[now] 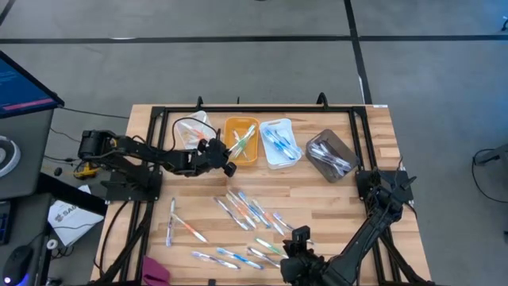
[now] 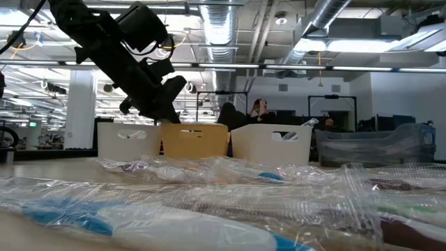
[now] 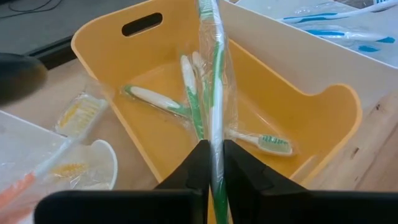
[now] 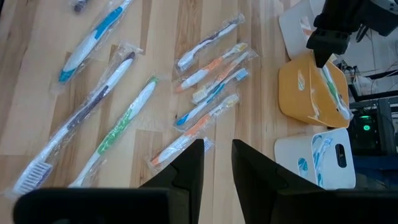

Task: Pick & Place Toothbrushes
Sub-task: Put the white green toothbrush into the yellow bin

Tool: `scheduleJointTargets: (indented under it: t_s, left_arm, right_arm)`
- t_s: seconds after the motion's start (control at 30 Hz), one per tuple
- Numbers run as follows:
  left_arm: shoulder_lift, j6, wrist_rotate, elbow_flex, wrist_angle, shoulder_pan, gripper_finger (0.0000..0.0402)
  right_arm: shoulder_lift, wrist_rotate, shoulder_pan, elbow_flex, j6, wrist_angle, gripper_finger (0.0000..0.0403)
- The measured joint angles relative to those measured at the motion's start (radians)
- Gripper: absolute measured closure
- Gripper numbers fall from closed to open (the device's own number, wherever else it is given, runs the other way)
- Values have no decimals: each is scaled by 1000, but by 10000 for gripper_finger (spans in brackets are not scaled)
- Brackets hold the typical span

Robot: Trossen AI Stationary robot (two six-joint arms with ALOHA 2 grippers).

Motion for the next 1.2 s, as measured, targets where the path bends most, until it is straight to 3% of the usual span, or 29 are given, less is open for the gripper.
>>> scheduleJointTargets:
  t_s: [0.83, 1.2]
  left_arm:
    - [0, 2, 53, 0, -1, 52, 368]
    - [0, 7, 56, 0, -1, 52, 324]
  right_arm:
    - [0, 0, -1, 0, 0, 1, 327]
    - [0, 0, -1, 0, 0, 0, 327]
